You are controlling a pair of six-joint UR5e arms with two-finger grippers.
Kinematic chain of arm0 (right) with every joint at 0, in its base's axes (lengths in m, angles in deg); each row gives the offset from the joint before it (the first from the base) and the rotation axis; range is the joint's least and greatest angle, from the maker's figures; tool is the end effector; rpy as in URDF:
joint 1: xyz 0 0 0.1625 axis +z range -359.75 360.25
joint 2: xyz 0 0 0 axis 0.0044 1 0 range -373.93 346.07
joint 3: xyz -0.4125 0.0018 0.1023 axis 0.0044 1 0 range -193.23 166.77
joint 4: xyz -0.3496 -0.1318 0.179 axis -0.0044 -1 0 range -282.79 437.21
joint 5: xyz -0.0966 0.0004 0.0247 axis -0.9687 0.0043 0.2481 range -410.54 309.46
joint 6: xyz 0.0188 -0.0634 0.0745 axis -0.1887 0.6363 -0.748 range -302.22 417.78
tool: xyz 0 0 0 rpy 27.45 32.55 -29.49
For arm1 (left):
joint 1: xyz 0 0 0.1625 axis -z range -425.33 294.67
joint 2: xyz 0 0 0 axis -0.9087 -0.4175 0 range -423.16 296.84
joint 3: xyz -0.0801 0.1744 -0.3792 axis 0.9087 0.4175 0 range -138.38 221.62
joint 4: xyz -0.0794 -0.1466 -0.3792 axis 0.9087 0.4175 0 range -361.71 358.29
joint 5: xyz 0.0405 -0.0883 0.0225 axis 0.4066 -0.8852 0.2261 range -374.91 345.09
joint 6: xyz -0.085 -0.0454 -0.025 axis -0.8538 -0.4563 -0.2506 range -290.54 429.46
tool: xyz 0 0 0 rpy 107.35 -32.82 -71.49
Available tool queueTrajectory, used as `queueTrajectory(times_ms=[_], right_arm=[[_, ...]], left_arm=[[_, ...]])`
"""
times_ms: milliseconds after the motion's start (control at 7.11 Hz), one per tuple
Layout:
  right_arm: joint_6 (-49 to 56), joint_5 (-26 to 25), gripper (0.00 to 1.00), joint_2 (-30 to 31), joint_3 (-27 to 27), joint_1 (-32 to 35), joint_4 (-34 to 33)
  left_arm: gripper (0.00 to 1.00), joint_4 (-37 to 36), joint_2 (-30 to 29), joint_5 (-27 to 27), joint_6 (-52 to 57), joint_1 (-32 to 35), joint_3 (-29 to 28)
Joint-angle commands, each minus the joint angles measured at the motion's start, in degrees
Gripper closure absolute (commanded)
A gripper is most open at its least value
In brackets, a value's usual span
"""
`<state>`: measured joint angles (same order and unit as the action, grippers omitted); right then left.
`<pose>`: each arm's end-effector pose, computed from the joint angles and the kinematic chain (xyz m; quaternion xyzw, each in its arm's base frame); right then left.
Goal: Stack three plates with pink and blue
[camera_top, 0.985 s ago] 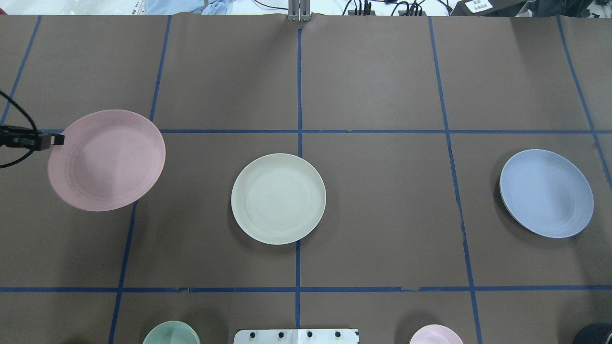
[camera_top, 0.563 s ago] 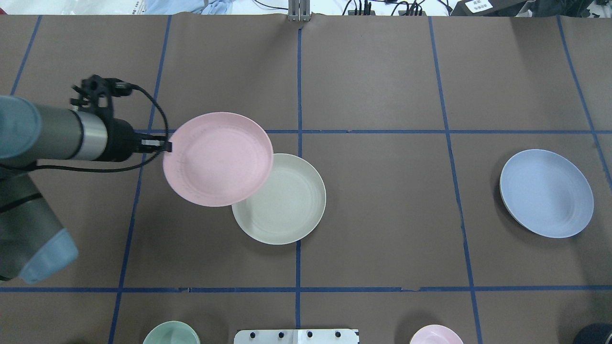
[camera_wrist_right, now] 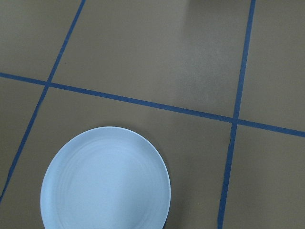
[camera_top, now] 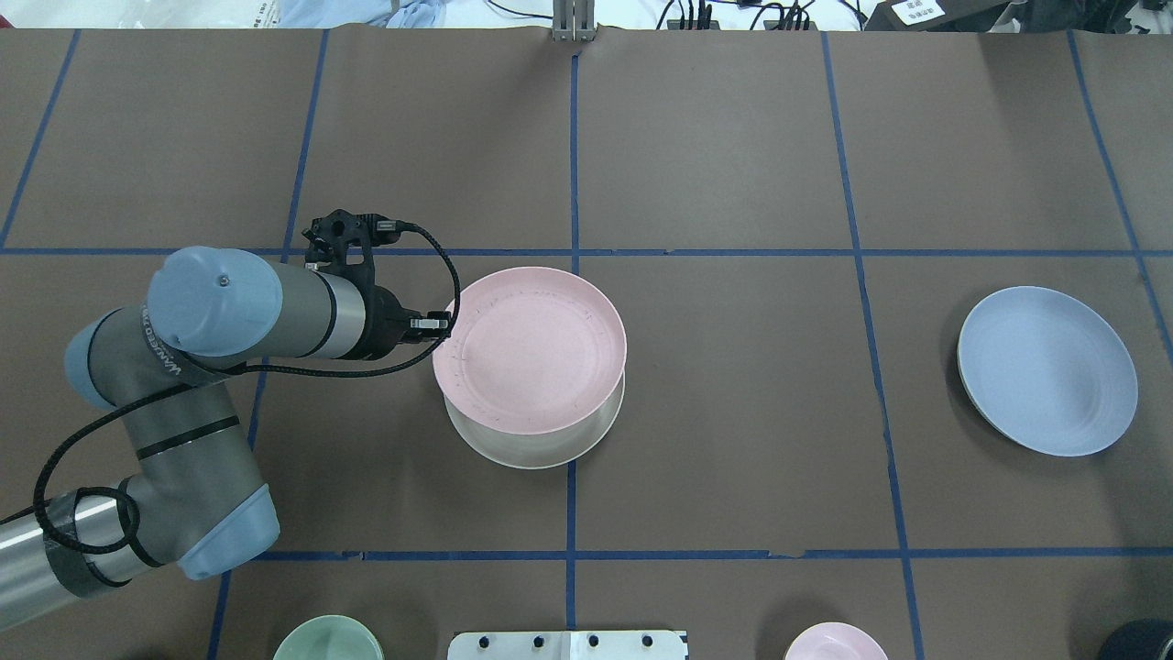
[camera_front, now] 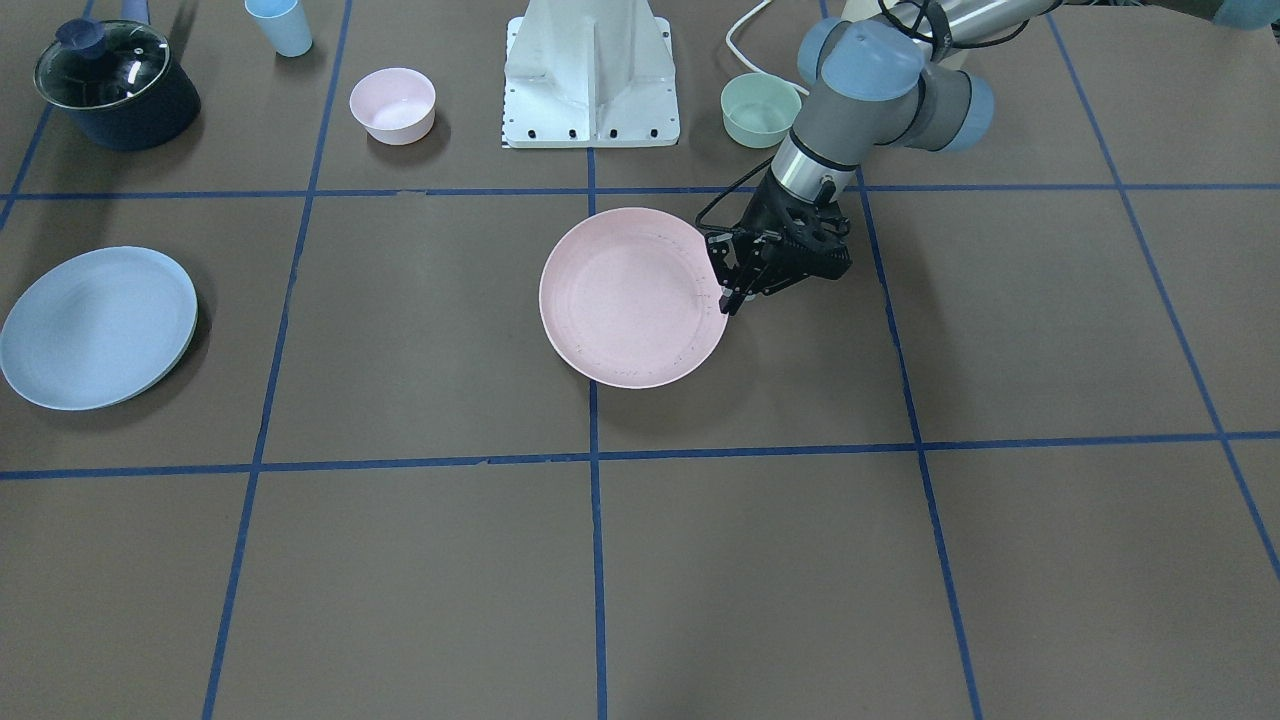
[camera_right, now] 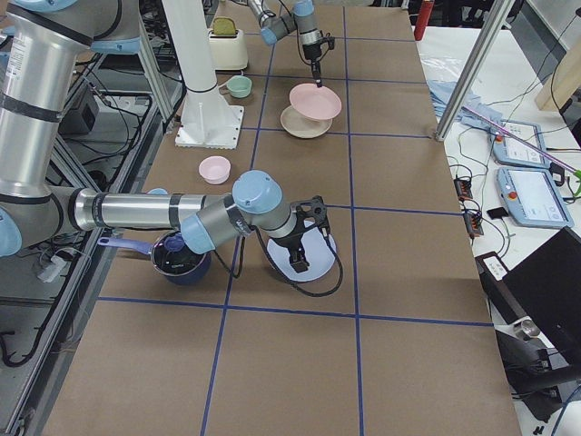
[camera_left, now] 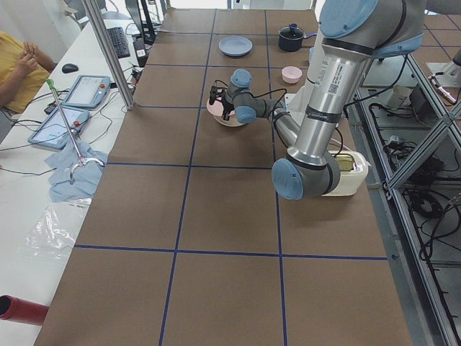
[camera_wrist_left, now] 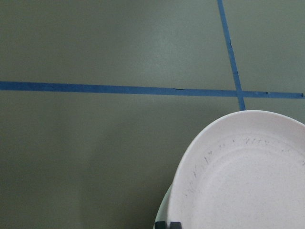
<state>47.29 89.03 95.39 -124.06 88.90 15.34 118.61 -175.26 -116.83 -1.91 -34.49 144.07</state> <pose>0.0488 -0.3714 0.5600 0.1892 -0.4271 -0.0370 0.8834 0.4689 -0.4113 0.2849 0.1436 0.5213 -0.0339 0.8406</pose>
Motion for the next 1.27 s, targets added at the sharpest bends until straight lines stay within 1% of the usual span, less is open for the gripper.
queueTrajectory(times_ms=[0,141,281,422,563,704,844,985,1126], right_arm=[[0.03,0.00,0.00,-0.07,0.00,0.03,0.00],[0.03,0.00,0.00,0.02,0.00,0.03,0.00],[0.12,-0.09,0.00,-0.07,0.00,0.03,-0.09],[-0.66,-0.18,0.00,-0.07,0.00,-0.06,-0.26],[-3.80,-0.88,0.00,0.02,0.00,-1.10,-0.35],[-6.88,-1.14,0.00,0.54,0.52,-2.42,-0.26],[-7.87,-1.32,0.00,1.94,0.79,-3.04,1.39],[-8.66,-1.32,0.00,3.43,2.36,-3.83,4.36],[-12.32,-1.32,0.00,4.66,5.16,-4.45,11.53]], left_arm=[[1.00,0.09,-0.04,0.23,0.00,-2.00,-1.27],[0.34,0.27,0.04,0.15,0.61,-2.10,-1.37],[0.00,0.18,0.30,0.23,0.70,-1.84,-0.85],[0.00,-0.43,0.48,-0.81,5.67,0.43,1.77],[0.00,-3.13,4.40,-5.87,19.11,4.62,6.41],[0.00,-4.38,9.75,-11.49,26.38,11.11,10.63],[0.00,-4.13,18.24,-14.85,36.12,17.52,14.68],[0.00,-3.95,24.24,-18.36,51.87,27.33,14.54],[0.00,-3.86,27.96,-22.66,65.78,36.57,12.02]])
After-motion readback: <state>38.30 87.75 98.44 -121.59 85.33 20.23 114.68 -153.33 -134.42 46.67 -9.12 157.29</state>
